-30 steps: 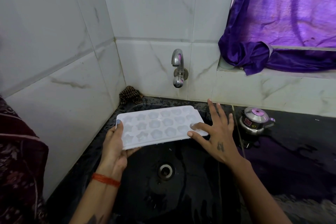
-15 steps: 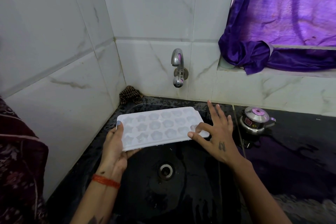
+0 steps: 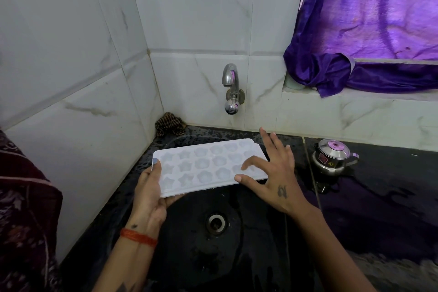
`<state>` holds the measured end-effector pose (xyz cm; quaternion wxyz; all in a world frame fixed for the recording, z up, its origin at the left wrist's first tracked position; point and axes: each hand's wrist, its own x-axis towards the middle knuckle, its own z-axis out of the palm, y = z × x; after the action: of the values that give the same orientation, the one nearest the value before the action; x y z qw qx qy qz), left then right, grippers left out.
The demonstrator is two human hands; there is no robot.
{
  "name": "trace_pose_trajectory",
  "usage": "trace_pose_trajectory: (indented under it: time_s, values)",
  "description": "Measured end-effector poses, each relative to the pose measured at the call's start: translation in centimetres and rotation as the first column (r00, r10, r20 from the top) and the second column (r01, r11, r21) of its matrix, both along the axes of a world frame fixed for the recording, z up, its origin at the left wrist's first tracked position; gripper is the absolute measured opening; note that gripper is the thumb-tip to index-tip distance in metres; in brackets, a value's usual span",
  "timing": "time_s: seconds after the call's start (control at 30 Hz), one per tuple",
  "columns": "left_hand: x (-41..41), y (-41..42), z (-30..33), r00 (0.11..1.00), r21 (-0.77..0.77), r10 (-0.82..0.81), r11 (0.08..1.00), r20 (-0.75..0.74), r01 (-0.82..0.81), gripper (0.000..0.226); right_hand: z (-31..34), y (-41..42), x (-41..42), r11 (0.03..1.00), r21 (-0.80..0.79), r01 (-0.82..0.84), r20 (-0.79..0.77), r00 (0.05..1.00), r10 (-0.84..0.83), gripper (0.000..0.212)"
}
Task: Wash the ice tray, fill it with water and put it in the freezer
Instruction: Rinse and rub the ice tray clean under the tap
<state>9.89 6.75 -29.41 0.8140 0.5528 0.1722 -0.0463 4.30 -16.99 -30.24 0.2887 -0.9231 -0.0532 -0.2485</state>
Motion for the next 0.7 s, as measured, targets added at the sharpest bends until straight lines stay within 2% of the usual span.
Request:
trace_pose_trajectory:
  time_s: [0.17,0.37,0.7]
  values:
    - [0.00,0.12,0.22,1.000,-0.003,0.000,1.000,0.004,0.000,0.032,-0.22,0.35,0.17,0.995,-0.100,-0.013,-0.068,0.998,0.006,0.063]
    - [-0.08,0.17,0.00,1.000,-0.005,-0.002,1.000,-0.012,0.002,0.039,0.12,0.16,0.04,0.993,-0.109,-0.036,-0.111,0.994,0.024,0.063]
    - [-0.12,-0.03,0.27,1.000,-0.006,-0.010,1.000,-0.004,0.010,0.035,0.21,0.11,-0.17,0.975,-0.213,0.060,-0.077,0.994,-0.078,0.072]
